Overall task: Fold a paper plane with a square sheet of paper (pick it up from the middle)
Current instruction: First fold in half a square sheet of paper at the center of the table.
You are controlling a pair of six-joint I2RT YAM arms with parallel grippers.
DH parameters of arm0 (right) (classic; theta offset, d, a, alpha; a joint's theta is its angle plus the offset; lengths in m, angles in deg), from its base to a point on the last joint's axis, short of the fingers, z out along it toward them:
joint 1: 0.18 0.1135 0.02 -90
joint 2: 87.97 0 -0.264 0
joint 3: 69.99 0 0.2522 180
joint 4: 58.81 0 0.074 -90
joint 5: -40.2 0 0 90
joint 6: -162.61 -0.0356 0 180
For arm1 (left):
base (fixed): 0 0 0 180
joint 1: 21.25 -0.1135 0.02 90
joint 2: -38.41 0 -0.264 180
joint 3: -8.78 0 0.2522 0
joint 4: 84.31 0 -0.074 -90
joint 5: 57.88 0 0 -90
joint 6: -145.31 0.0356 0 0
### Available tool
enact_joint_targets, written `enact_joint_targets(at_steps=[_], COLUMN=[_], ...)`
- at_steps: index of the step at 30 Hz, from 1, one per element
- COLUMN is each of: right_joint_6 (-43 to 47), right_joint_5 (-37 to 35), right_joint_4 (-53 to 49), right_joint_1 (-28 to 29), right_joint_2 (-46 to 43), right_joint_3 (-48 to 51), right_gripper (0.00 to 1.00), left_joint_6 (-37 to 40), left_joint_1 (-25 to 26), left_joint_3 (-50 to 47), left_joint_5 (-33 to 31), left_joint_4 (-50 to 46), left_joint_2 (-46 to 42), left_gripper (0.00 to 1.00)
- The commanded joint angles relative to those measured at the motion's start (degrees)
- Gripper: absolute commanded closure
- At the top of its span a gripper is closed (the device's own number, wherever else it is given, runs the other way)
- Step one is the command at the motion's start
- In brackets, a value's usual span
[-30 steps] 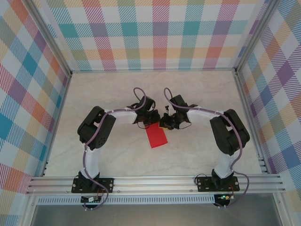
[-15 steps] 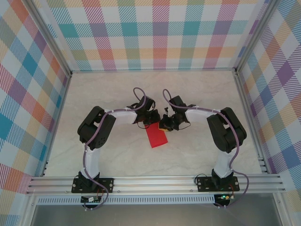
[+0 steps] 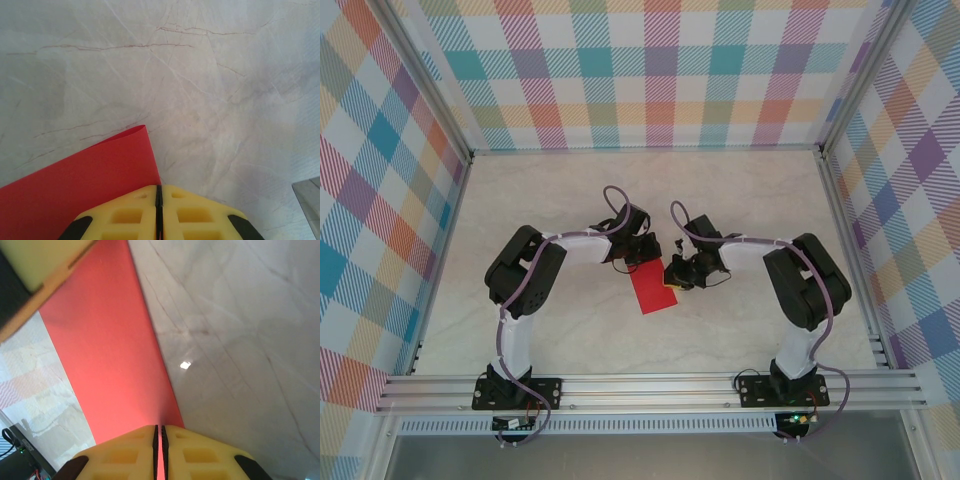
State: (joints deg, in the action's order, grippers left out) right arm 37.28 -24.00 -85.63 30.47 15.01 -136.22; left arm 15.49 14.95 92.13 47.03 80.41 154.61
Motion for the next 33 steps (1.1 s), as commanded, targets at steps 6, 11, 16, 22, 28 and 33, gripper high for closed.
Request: enact_joint_targets(at_steps=[6,11,16,22,28,33], right_joint_6=[0.6,-0.2,-1.4,-2.2,-1.3,-1.2], right_joint_5=[-0.3,-0.6,-1.6,-3.6,-6.2,-3.7], right_joint_4=[-4.6,-4.8,-5.1,-4.5,-3.4,-1.3], right_joint_1=[1.3,2.0,2.0,2.0,2.0,2.0], right_joint_2=[-4.3,-6.1,-9.7,-17.5,-13.1,-6.4], right_joint_3=[6.2,9.4,11.7,8.6,2.5,0.0], right_gripper=[0.86,0.86,0.87,0.87,0.87,0.87], left_joint_6=[-1.0,-1.0,-0.9,-0.9,-1.2,-1.4], left_joint_1=[0.4,0.4,0.4,0.4,0.4,0.4], left_joint_3=[-1.3,-1.2,-1.1,-1.0,-0.4,0.1], left_joint_5=[-2.7,-2.8,-2.6,-1.3,0.8,1.8], left_joint_4=[-4.4,-4.5,-4.6,-4.3,-3.7,-3.2], left_joint_2=[3.3,3.4,3.4,3.1,2.4,1.7], left_gripper=[0.9,0.9,0.9,0.9,0.9,0.9])
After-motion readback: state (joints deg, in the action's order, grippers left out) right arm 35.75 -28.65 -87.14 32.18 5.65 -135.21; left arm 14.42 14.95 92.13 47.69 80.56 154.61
